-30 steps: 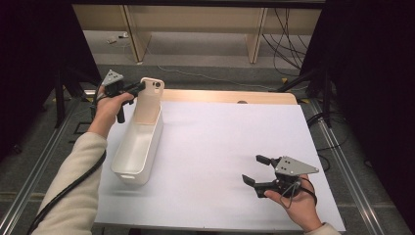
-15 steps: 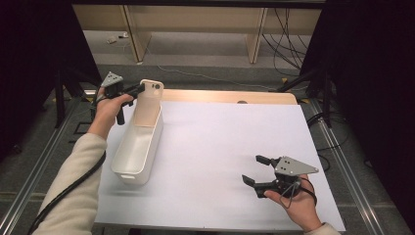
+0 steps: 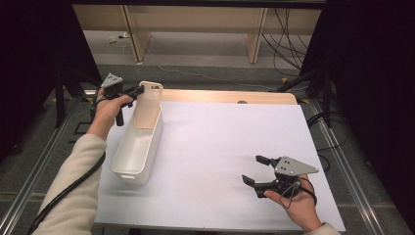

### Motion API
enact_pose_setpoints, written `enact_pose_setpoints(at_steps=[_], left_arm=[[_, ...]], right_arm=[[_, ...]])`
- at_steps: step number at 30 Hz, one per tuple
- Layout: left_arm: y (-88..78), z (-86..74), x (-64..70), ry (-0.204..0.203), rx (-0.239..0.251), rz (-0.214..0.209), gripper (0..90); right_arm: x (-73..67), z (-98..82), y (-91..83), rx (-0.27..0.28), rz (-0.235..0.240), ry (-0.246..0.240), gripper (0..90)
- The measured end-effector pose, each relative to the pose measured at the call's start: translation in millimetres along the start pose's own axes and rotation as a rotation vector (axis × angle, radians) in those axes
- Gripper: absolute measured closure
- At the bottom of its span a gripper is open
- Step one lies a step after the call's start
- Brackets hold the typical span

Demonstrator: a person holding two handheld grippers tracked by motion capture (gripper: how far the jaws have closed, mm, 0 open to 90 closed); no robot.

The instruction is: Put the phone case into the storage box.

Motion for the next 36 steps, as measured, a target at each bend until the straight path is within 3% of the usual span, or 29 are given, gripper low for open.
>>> enact_pose_setpoints(at_steps=[1, 2, 6, 12, 14, 17, 32, 34, 36], left_arm=[[0.0, -0.4, -0.2, -0.001, -0.002, 0.001, 78.7], [0.1, -0.8, -0.5, 0.0, -0.005, 0.002, 78.7], [0.1, -1.6, 0.2, -0.018, -0.006, 0.002, 78.7], [-0.1, -2.0, -1.5, -0.005, -0.009, 0.004, 78.5], [-0.1, -2.0, -1.7, -0.003, -0.009, 0.005, 78.5], [-0.1, -2.5, -2.1, -0.008, -0.011, 0.006, 78.5], [1.0, -7.5, -4.2, -0.028, -0.031, 0.017, 77.5], [0.8, -7.9, -4.9, -0.03, -0.034, 0.018, 77.4], [1.1, -8.3, -5.0, -0.034, -0.033, 0.018, 77.4]], right_arm=[[1.6, 0.2, -0.3, 0.002, -0.014, -0.021, 18.4], [1.7, 0.3, -2.9, -0.031, -0.02, -0.026, 18.4], [0.6, 0.3, -3.4, -0.044, -0.009, -0.01, 18.4], [1.3, 0.3, -1.4, -0.009, -0.015, -0.025, 18.4], [0.1, 0.1, -1.9, -0.022, -0.01, -0.007, 18.4], [1.3, 0.4, -1.4, -0.008, -0.016, -0.025, 18.4], [1.5, 0.3, -1.4, -0.011, -0.017, -0.03, 18.4], [1.1, 0.3, 0.1, 0.008, -0.028, -0.027, 18.4], [1.3, 0.2, -1.3, -0.011, -0.015, -0.03, 18.4]])
Point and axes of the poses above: each handheld gripper's, and its own axes: y roughly forward along the jaws, z roughly out of its top, x roughly to its right, the point moved 2 cm from there along y, roughly forward along the jaws, and after that the axes turned 8 degrees about -y, right-handed, at the moved point
